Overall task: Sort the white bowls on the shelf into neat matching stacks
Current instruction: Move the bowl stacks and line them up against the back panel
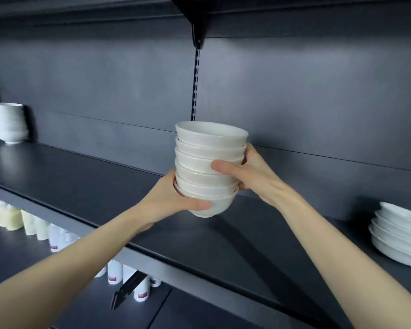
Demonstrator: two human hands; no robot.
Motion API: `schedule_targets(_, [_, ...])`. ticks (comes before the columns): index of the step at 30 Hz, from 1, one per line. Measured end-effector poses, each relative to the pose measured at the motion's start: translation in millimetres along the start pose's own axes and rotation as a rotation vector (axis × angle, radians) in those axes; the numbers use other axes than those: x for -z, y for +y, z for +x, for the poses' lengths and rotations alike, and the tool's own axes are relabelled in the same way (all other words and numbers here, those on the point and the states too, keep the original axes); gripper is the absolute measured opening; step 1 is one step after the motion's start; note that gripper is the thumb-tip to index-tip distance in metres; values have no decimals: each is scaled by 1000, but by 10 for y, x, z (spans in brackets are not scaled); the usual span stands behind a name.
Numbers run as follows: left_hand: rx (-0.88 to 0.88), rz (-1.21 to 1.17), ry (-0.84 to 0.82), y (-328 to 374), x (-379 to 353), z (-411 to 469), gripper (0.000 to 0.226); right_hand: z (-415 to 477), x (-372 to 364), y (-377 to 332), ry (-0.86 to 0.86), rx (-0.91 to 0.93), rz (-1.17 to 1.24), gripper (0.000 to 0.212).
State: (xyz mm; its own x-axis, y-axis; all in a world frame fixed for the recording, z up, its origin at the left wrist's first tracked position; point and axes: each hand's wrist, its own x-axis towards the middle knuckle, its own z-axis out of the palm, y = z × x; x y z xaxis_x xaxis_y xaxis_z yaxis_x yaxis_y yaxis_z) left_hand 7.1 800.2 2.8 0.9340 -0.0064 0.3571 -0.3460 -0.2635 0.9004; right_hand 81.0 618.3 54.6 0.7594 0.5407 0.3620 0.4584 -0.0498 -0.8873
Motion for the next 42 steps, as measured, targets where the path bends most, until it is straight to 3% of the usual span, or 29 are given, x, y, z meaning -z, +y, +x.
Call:
schedule_targets(4, [19, 31, 64, -109, 766, -267, 61, 284, -789, -104, -19, -5, 9, 71])
schedule_targets(8, [31, 71, 97, -236, 1588, -482, 62, 593, -1587, -215, -35, 20, 51, 76])
schedule_targets(12, [47, 95, 123, -325, 2245, -567, 73, 904, -2159, -334, -64, 36, 63, 61])
schedule_targets(21, [11, 92, 125, -622, 3306, -235, 57, 1857, -2930, -338, -55, 37, 42, 64])
schedule_targets(29, [20, 93, 133, -1129, 4261, 301, 69, 2912, -3534, -99, -73, 40, 25, 79])
schedule_targets(37, [28, 92, 143, -1547, 5256, 708, 66, 3844, -4232, 7, -109, 36, 13, 90])
schedule_targets(40, [15, 72, 126, -1733, 5630, 821, 63, 4133, -4529, 44, -106, 33, -6, 82])
schedule_targets(42, [12, 70, 97, -1858, 5902, 888, 60, 4309, -4741, 94, -82, 39, -3, 57])
